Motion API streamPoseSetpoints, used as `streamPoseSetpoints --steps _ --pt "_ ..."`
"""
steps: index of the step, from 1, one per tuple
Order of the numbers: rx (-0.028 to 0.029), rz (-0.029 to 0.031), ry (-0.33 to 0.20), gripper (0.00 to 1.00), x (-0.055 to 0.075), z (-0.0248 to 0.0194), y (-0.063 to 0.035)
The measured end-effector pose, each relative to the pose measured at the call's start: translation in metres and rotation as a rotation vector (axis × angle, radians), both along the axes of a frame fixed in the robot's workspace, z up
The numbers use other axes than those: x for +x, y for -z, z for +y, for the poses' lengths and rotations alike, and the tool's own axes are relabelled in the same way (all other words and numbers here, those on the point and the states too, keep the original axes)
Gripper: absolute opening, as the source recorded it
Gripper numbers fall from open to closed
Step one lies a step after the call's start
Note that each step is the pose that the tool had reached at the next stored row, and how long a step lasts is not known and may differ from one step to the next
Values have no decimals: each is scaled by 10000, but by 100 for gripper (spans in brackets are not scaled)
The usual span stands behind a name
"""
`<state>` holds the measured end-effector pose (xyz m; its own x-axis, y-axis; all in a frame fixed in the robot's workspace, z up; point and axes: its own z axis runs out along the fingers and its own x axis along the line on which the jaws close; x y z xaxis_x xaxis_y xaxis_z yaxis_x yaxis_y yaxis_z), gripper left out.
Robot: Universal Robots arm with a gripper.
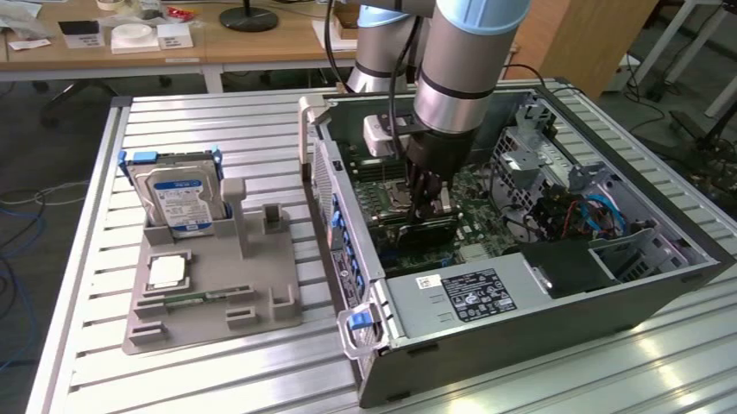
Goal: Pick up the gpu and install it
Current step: 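Press down on the gpu until it lock into place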
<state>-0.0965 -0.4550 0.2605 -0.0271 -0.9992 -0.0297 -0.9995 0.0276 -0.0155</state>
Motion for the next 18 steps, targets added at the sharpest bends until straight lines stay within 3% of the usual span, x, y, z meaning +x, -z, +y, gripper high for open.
streamPoseSetpoints --steps 18 --pt "5 -2 2 11 -1 1 14"
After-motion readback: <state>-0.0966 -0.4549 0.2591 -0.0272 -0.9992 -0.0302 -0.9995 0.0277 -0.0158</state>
